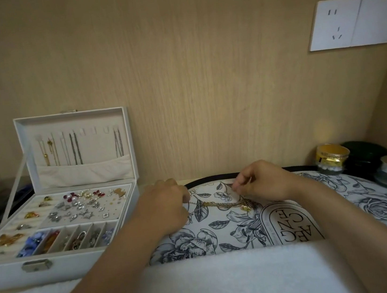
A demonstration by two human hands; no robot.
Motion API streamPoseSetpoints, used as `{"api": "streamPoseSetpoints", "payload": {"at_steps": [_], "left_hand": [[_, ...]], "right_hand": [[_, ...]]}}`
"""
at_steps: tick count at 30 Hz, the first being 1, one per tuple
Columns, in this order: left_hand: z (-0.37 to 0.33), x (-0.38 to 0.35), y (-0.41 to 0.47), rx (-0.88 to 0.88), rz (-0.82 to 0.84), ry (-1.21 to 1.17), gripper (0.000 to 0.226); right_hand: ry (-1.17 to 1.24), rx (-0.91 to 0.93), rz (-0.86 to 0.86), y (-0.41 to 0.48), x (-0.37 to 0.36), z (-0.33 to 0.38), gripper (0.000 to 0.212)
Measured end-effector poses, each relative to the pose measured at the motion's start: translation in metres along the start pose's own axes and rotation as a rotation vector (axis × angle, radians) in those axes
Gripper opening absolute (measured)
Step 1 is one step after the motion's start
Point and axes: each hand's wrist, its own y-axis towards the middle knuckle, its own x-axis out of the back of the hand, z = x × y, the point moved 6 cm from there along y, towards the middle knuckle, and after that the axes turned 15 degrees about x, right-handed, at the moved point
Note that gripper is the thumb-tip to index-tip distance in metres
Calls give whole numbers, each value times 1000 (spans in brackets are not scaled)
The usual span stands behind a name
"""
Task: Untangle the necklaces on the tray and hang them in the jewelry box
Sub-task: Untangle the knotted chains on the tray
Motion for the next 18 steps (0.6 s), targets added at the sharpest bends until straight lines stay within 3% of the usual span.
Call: {"api": "streamPoseSetpoints", "payload": {"at_steps": [4, 8, 14, 18], "left_hand": [[-19, 9, 0, -70, -63, -104, 24], [-53, 8, 7, -166, 28, -198, 20], [-87, -17, 18, -144, 316, -447, 26], [-85, -28, 21, -128, 260, -514, 16]], "right_hand": [[-20, -71, 156, -10, 4, -6, 8], [16, -90, 224, -13, 8, -11, 5], [83, -19, 144, -10, 7, -15, 3], [237, -29, 57, -10, 7, -18, 8]]}}
